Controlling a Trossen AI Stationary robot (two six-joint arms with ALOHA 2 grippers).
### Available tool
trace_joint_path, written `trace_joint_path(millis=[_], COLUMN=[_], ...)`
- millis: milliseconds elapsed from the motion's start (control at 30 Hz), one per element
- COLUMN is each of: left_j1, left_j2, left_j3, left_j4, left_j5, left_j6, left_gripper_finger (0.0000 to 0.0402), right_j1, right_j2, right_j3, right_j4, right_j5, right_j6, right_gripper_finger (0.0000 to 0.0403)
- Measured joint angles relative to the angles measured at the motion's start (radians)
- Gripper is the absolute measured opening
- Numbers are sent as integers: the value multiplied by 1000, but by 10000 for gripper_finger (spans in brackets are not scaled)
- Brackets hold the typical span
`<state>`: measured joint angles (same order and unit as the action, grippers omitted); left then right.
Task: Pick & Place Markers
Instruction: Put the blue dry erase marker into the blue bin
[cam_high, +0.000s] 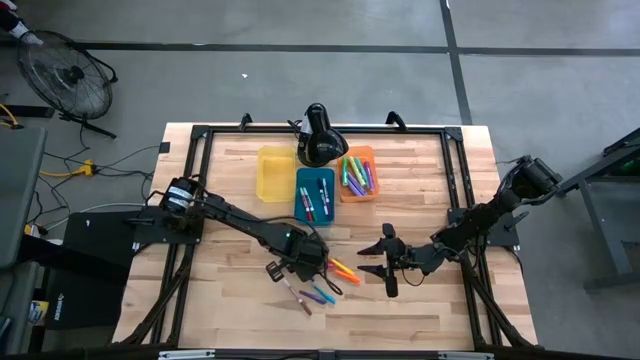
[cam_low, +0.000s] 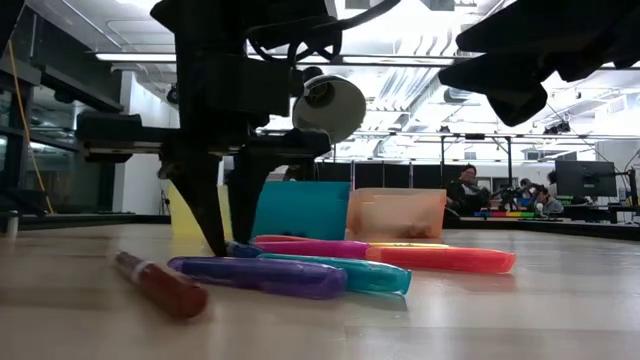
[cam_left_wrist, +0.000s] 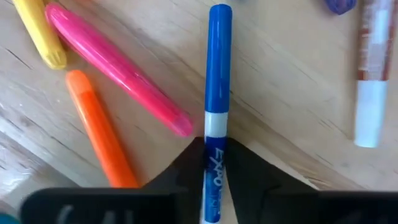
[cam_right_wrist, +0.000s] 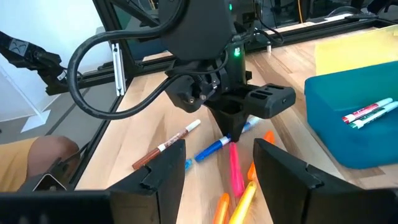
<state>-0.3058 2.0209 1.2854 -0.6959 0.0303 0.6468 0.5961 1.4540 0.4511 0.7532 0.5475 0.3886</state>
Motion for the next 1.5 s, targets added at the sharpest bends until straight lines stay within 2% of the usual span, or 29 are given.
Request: trace_joint_path(millis=[133,333,467,733,1067,1300,1500], left_j1=[0,0,-1,-1,-7,-3,-5], left_j2=[0,0,0,0,21,17,14], left_j3=[0,0,0,4,213,332,394], left_j4=[-7,-8,-4,-11,-229,-316,-346], left_j5=[14,17,9,17,43,-20,-61], left_j6=[0,0,-14,-65,-74,-67,-62], left_gripper_finger=[25,36,22,22,19,19,19], right_j1=[0,0,0,0,0,0,0], right_j2=[0,0,0,0,0,6,130], right_j3=[0,0,0,0,0,0,0], right_j4=[0,-1,-1,-1,-3,-14,57], right_j5=[2,-5,-5,-5,-5,-1,55], right_j6=[5,23,23,16,20,22,28], right_gripper_finger=[177,177,177,177,177,177,177])
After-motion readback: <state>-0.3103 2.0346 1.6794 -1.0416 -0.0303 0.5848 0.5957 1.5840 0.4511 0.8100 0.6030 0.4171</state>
